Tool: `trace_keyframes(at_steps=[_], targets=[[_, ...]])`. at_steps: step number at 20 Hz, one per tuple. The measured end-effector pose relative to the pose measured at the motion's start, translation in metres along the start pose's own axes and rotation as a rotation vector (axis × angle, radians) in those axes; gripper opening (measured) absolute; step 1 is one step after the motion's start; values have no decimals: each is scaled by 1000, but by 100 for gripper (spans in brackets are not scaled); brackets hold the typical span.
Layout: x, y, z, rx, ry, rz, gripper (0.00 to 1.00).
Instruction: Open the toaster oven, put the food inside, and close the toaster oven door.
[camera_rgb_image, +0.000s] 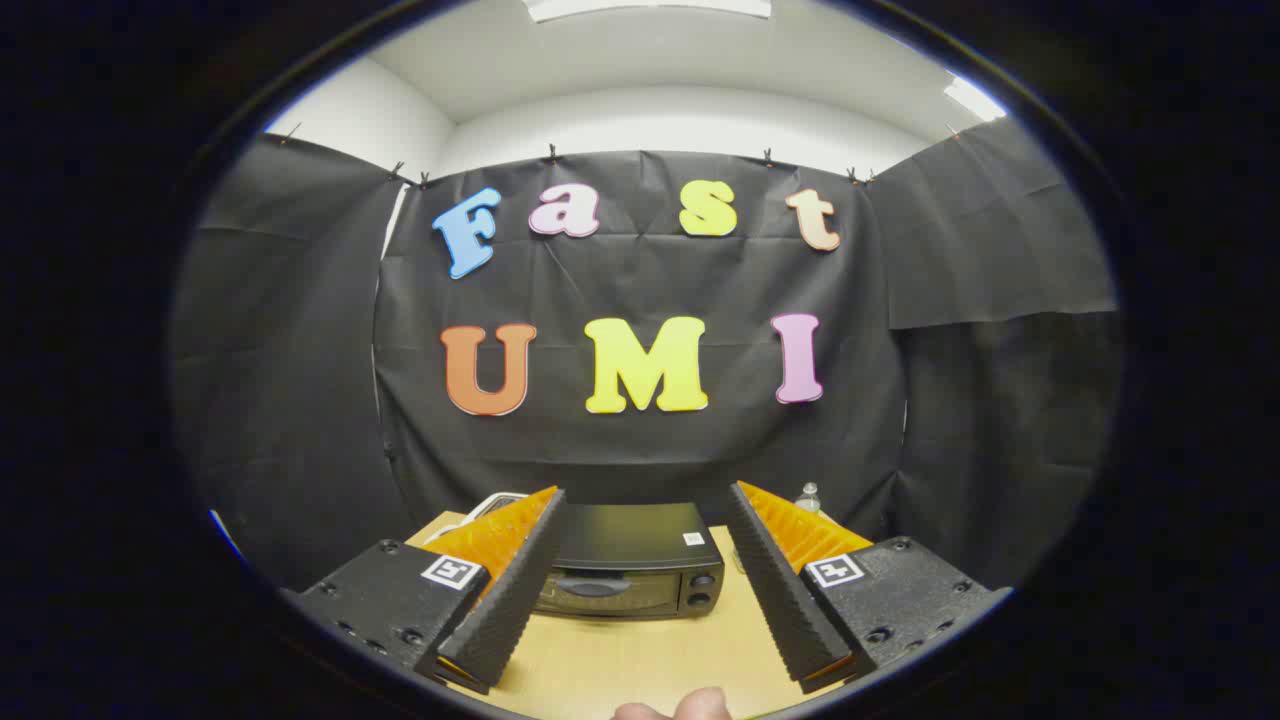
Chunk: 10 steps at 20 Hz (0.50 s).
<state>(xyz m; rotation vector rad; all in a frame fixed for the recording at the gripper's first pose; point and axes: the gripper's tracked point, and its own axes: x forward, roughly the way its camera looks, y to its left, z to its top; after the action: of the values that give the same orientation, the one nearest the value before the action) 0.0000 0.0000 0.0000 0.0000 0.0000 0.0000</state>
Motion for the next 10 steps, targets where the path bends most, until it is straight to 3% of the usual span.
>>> trace_keyframes(at_steps=[10], targets=[[0, -8, -6, -7, 36, -6, 100]])
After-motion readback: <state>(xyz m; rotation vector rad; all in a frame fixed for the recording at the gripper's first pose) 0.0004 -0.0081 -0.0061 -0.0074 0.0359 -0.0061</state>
